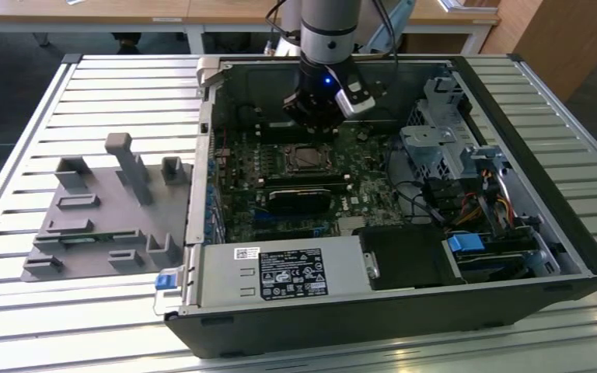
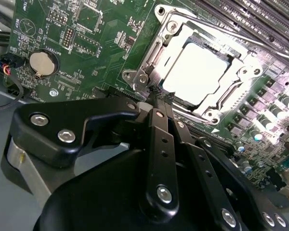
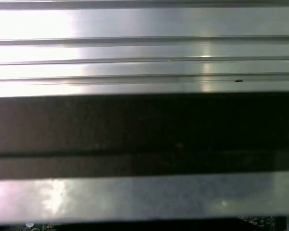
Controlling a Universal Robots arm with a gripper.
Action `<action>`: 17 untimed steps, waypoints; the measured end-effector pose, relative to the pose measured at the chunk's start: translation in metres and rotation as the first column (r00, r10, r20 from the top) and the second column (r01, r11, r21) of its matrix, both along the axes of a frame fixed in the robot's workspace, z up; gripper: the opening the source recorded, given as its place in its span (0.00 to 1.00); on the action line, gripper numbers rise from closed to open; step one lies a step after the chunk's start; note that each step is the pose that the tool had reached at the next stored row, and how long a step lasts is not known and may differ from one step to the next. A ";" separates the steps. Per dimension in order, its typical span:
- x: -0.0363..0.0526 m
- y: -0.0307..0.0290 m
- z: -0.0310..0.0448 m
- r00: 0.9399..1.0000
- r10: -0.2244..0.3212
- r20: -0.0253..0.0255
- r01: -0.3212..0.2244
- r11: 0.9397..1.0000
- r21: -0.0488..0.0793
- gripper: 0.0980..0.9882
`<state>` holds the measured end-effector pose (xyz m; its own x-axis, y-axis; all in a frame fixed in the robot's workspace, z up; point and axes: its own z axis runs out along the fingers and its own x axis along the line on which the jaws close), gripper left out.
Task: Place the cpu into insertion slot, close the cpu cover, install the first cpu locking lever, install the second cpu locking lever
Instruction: 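Install the second cpu locking lever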
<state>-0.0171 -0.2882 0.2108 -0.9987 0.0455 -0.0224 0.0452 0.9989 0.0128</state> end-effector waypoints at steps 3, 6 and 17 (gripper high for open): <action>0.0000 -0.0017 0.0000 1.000 0.000 0.000 0.000 1.000 0.000 0.01; 0.0000 -0.0029 0.0000 1.000 0.000 0.000 0.000 1.000 0.000 0.01; 0.0000 -0.0031 0.0335 1.000 0.000 0.000 0.000 1.000 0.000 0.01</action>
